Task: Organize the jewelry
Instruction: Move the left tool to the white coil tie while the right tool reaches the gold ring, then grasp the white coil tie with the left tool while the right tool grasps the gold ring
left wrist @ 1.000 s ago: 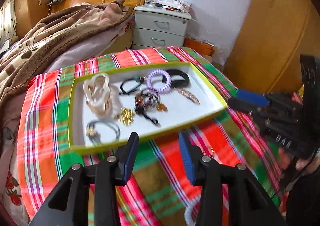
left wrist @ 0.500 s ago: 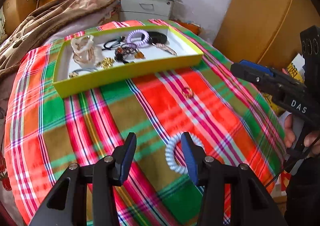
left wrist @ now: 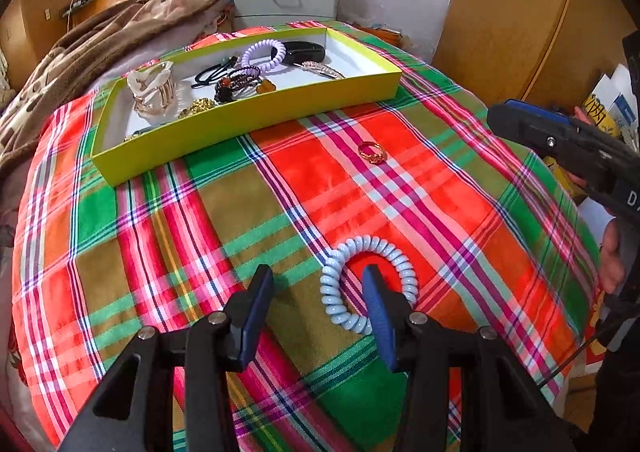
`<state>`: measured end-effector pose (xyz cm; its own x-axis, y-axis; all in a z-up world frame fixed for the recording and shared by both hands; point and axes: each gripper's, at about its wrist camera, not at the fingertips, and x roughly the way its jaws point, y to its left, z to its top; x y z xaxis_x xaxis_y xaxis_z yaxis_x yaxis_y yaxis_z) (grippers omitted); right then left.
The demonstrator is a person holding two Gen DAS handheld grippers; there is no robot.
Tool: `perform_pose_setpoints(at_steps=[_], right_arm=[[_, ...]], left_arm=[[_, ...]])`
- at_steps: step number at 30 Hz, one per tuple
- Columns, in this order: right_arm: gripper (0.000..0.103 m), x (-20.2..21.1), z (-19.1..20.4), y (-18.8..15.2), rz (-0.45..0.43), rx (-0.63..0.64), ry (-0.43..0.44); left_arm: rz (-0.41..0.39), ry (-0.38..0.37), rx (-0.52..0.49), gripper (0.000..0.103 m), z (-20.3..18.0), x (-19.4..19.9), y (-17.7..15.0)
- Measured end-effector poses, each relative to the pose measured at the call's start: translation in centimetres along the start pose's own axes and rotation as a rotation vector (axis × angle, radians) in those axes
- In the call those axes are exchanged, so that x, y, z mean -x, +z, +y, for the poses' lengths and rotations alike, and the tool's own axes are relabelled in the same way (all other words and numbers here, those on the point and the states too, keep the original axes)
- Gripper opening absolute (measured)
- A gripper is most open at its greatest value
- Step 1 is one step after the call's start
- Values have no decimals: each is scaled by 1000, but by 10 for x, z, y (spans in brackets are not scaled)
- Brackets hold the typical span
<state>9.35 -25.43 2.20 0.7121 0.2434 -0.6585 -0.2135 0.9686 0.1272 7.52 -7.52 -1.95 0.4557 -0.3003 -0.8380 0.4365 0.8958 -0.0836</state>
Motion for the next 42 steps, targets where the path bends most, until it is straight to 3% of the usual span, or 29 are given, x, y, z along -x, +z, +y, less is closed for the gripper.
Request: perform_pose_setpoints(at_steps=[7,9,14,30,42], right_arm=[[49,-6,3,-1,16,5,5],[49,-9,3,-1,21,7,4],[49,-20,6,-3,54,12,1],[49,-56,29,1,116,28,20],[49,-85,39,3,166,18,-42]], left_arm=[[-3,50,-44,45,0,-2,0],[-10,57,-41,39,2,-2,0],[-21,62,-20,11,10,1,0],[-81,81,121,10,57,12,5],[-91,60,177,10,76,13,4]])
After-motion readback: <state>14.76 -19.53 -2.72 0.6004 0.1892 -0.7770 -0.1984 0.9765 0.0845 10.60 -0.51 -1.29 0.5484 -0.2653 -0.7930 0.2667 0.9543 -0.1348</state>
